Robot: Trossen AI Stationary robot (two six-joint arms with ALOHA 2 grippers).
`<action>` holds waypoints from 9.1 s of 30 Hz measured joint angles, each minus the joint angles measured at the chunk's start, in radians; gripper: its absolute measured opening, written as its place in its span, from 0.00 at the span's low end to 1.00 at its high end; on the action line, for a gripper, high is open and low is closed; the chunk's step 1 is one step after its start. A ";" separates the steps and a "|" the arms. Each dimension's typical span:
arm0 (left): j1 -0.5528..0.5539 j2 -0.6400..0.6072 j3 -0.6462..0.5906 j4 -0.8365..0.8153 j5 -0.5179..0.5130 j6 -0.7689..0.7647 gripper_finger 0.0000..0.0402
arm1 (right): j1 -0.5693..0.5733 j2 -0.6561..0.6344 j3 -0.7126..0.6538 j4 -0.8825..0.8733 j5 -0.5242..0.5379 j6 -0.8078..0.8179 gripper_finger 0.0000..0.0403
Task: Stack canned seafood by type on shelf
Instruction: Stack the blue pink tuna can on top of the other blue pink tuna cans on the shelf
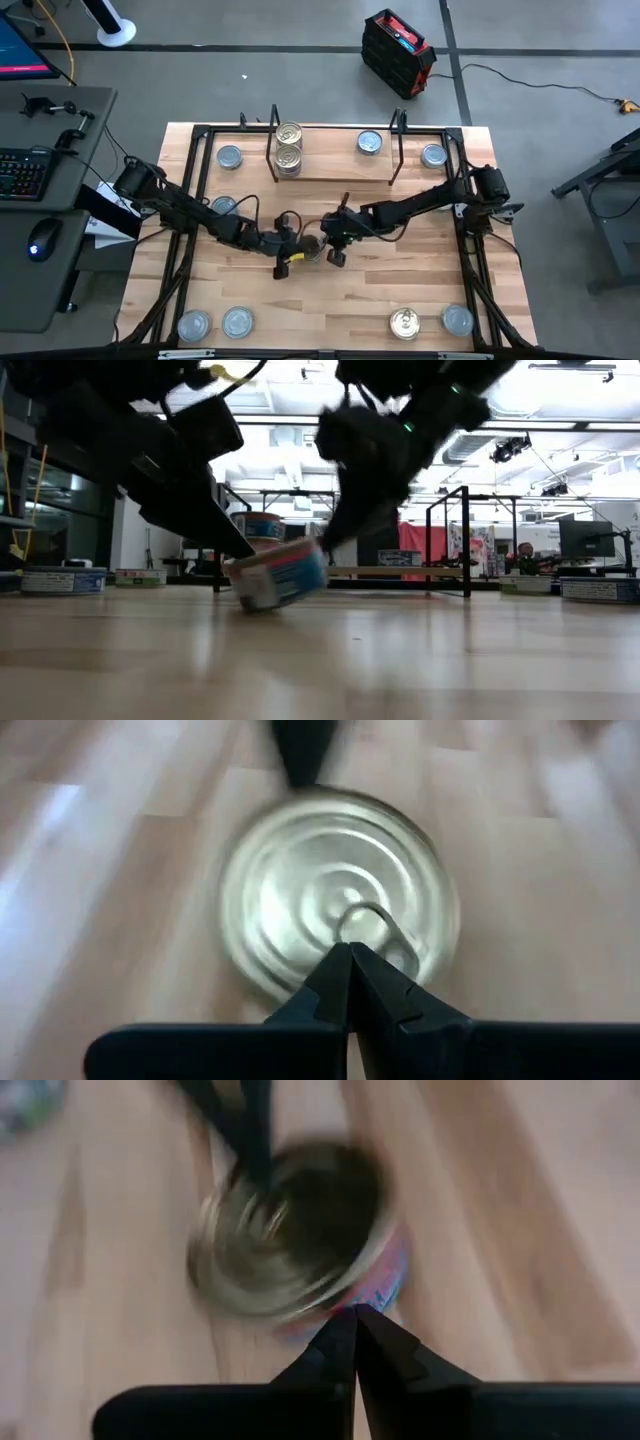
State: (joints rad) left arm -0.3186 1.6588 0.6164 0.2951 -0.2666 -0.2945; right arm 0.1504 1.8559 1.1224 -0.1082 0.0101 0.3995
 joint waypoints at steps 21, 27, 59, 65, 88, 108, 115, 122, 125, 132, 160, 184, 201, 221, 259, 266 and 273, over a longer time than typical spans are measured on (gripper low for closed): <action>-0.056 -0.080 -0.002 -0.166 -0.012 -0.151 0.00 | -0.038 -0.006 0.289 -0.194 -0.064 0.004 0.01; 0.006 -0.218 0.000 -0.331 -0.027 -0.052 0.00 | -0.060 -0.006 0.357 -0.211 -0.083 0.039 0.20; 0.135 -0.463 -0.002 -0.663 0.008 0.096 0.00 | 0.007 0.436 0.983 -0.957 0.127 0.677 0.78; 0.134 -0.467 -0.002 -0.656 0.065 0.045 0.00 | 0.039 0.485 0.990 -0.979 0.079 0.726 0.78; 0.167 -0.930 0.164 -0.951 -0.051 -0.141 0.00 | 0.025 0.426 0.991 -1.263 0.088 0.313 0.41; 0.150 -1.100 0.180 -0.948 -0.190 -0.332 0.00 | 0.080 -0.297 -0.022 -0.666 -0.083 0.674 0.41; 0.150 -1.082 0.180 -0.920 -0.199 -0.372 0.00 | -0.056 -0.400 -0.242 0.177 0.118 0.899 0.41; 0.150 -1.053 0.180 -0.917 -0.200 -0.432 0.00 | -0.341 -0.195 -0.062 0.486 0.059 0.826 0.41; 0.150 -1.039 0.180 -0.917 -0.200 -0.456 0.00 | -0.435 -0.095 0.087 0.467 0.017 0.795 0.41; 0.150 -1.010 0.180 -0.917 -0.196 -0.474 0.00 | -0.559 0.131 0.419 0.197 -0.108 0.738 0.41; 0.149 -1.009 0.180 -0.920 -0.196 -0.464 0.00 | -0.603 0.261 0.563 0.118 -0.160 0.807 0.62; 0.149 -1.009 0.180 -0.920 -0.196 -0.462 0.00 | -0.562 0.259 0.563 0.112 -0.226 0.879 0.64; 0.150 -1.005 0.180 -0.925 -0.196 -0.468 0.00 | -0.563 0.176 0.565 -0.168 -0.527 0.495 0.64; 0.148 -0.856 0.180 -0.860 -0.150 -0.549 0.00 | -0.104 -0.374 -0.168 -0.808 -0.302 0.391 0.64; 0.135 -0.263 0.179 -0.189 0.152 -0.255 0.00 | 0.635 -0.016 0.098 -0.571 -0.294 0.864 0.00; 0.065 -0.320 0.180 -0.208 0.162 -0.420 0.00 | 0.589 -0.017 0.097 -0.557 -0.118 0.687 0.00; -0.067 -0.416 0.181 -0.411 0.073 -0.492 0.00 | 0.421 0.027 0.093 -0.313 -0.007 0.461 0.00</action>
State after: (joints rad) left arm -0.3852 1.2424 0.7973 -0.1163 -0.1931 -0.7861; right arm 0.5714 1.8830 1.2153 -0.4215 0.0027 0.8607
